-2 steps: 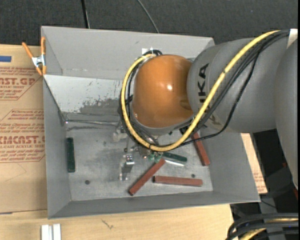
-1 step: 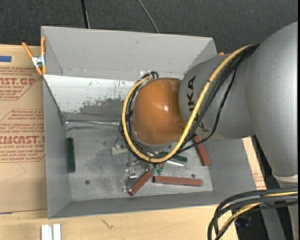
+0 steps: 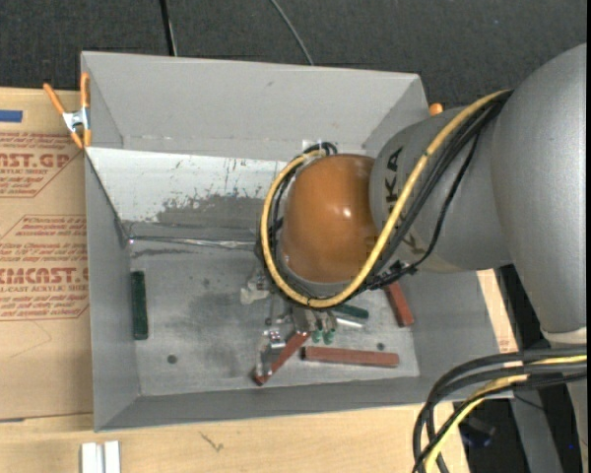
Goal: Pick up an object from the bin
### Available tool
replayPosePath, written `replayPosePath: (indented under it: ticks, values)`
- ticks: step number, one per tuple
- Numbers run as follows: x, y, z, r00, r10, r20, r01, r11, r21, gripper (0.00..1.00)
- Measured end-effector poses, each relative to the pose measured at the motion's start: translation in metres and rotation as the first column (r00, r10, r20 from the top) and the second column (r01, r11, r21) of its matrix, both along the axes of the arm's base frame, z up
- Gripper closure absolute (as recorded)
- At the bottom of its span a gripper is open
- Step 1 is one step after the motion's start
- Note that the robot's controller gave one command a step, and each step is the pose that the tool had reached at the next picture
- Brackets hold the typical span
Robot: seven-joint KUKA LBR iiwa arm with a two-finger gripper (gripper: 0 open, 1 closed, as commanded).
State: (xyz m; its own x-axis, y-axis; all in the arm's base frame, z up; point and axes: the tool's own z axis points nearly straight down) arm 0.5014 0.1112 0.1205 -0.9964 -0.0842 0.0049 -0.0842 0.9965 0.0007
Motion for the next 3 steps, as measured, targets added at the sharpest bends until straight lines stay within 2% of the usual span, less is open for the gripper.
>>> replayPosePath:
  ticks: [1, 2, 3]
  values:
    - [0.001, -0.017, -0.018, 0.996, -0.092, 0.005, 0.092, 0.996, 0.000, 0.00]
    - [0.004, -0.047, -0.040, 0.973, 0.232, 0.005, -0.232, 0.973, 0.000, 0.00]
    - [0.004, -0.093, -0.044, 0.989, 0.145, 0.029, -0.146, 0.989, 0.002, 1.00]
